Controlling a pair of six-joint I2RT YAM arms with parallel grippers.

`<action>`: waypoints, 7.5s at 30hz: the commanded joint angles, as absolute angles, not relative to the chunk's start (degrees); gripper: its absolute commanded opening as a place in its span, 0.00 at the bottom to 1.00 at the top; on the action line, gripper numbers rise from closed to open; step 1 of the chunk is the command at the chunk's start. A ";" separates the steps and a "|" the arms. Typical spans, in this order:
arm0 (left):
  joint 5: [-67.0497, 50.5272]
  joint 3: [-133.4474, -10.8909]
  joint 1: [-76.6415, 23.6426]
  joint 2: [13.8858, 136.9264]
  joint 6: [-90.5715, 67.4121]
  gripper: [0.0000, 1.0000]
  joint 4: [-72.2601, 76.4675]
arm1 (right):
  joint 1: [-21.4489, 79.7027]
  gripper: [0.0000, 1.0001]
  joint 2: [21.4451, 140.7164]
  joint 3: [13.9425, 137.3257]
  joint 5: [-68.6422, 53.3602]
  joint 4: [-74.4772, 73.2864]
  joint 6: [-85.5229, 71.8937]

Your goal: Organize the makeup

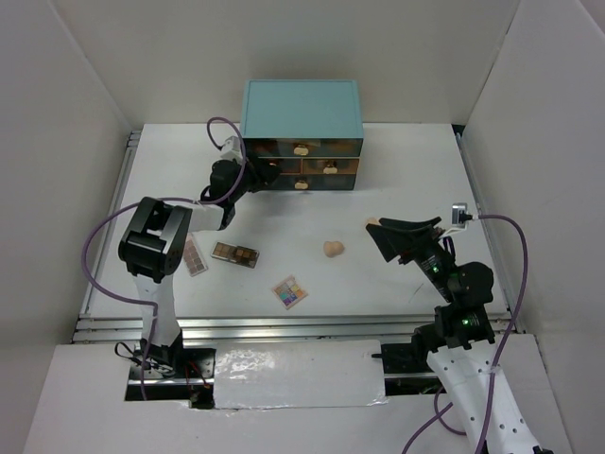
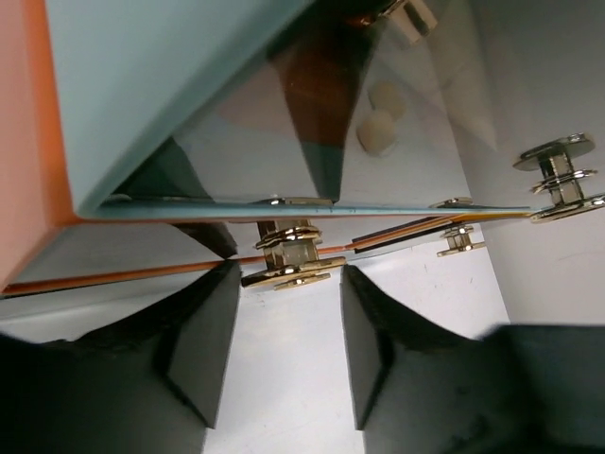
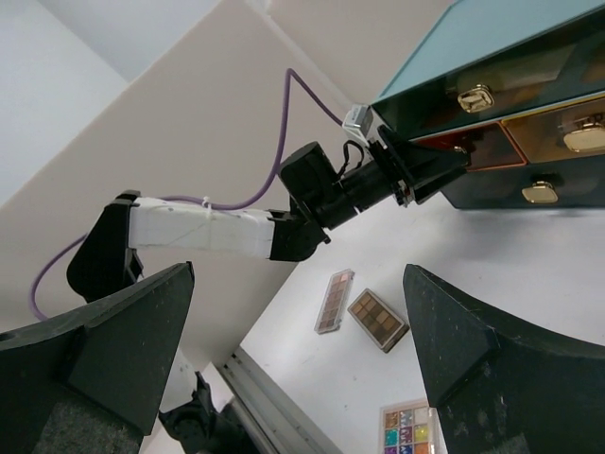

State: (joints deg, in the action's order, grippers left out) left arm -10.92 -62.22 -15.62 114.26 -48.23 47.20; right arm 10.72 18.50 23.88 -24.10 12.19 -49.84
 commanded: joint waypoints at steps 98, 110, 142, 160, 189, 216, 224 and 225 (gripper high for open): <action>13.27 -48.61 -29.44 97.12 -41.30 0.00 44.03 | 10.55 0.99 7.03 30.15 -19.69 -6.06 -43.60; 16.70 -43.77 -33.13 91.67 -42.10 0.39 42.37 | 10.46 0.99 7.21 29.97 -21.62 -6.33 -44.47; 13.53 -74.87 -53.44 110.38 -17.84 0.99 1.50 | 10.55 0.99 7.91 36.03 -25.75 -11.33 -39.99; 12.40 -78.14 -53.53 115.67 -21.53 0.47 -2.99 | 10.55 1.00 5.80 36.30 -23.38 -13.53 -38.76; 25.49 -96.41 -33.32 106.42 -10.46 0.62 -15.37 | 10.46 0.99 5.54 37.27 -19.42 -16.44 -36.65; 12.15 -107.83 -51.33 121.89 -18.55 0.99 -12.40 | 10.55 1.00 9.76 38.67 -8.97 -24.08 -36.83; 8.52 -116.18 -51.42 131.57 -19.07 0.99 -12.22 | 10.46 1.00 9.40 39.03 -9.75 -24.52 -35.95; 8.87 -116.45 -51.33 132.62 -19.42 1.00 -12.22 | 10.46 1.00 9.49 39.11 -9.93 -24.35 -36.03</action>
State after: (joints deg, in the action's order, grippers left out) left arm 10.31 -112.33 -51.35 132.18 -18.37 -14.72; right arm 10.72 10.02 36.88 -9.85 -24.21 -37.12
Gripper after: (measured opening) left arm 0.994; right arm 0.999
